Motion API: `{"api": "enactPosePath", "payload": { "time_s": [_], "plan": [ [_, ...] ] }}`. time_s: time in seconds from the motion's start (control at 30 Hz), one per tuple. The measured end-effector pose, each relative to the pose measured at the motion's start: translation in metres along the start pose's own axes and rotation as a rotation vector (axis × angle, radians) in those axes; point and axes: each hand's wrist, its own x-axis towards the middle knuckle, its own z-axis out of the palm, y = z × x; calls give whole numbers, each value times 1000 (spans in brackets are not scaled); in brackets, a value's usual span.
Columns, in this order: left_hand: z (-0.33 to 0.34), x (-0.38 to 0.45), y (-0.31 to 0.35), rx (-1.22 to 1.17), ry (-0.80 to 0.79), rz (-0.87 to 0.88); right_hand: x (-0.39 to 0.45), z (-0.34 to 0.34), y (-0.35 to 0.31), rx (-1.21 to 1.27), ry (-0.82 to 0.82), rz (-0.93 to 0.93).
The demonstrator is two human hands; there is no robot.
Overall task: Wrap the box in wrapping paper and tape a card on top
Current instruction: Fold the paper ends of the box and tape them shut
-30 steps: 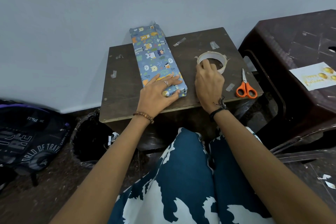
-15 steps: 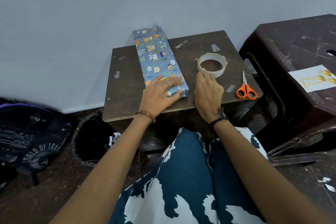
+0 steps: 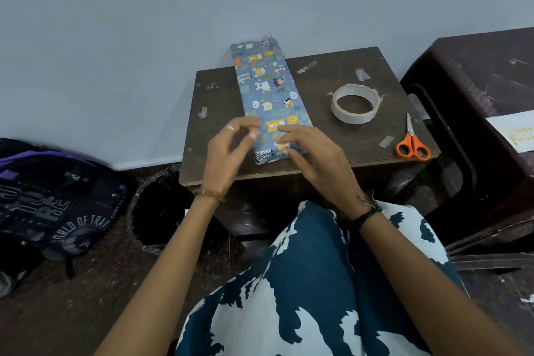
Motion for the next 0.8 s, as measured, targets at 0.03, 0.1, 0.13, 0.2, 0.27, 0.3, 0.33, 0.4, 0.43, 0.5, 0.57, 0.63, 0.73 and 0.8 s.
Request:
{"api": "enactPosePath", "payload": {
  "time_s": [0.03, 0.1, 0.13, 0.2, 0.27, 0.3, 0.33, 0.4, 0.43, 0.5, 0.57, 0.63, 0.73, 0.8],
  "plan": [
    [-5, -11, -7, 105, -43, 25, 1, 2, 1, 44, -6, 15],
    [-11, -25, -20, 277, -152, 33, 2, 5, 2, 135, -18, 71],
    [-11, -28, -24, 322, -190, 23, 2, 6, 2, 172, -30, 105],
    [-6, -30, -31, 361, -164, 26, 3, 7, 3, 226, -61, 164],
    [2, -28, -34, 351, -49, 75, 2, 7, 5, 251, -94, 208],
    [6, -28, -36, 317, 6, 100, 2, 8, 6, 247, -109, 219],
    [9, -27, -37, 275, 54, 114, 1, 9, 7, 237, -123, 227],
    [13, -27, -38, 215, 118, 119, 1, 10, 8, 204, -153, 229],
    [14, -26, -38, 202, 133, 122, 1, 10, 8, 183, -167, 224],
    [15, -26, -38, 178, 136, 133, 1, 12, 9, 127, -184, 198],
    [13, -26, -39, 166, 99, 154, 1, 13, 10, 80, -188, 173],
    [12, -26, -41, 202, 48, 182, 1, 14, 10, 58, -188, 162],
    [13, -24, -43, 206, 61, 173, 1, 14, 10, -3, -191, 119],
    [14, -23, -43, 180, 93, 146, 1, 16, 10, -56, -194, 83]
  ]
}}
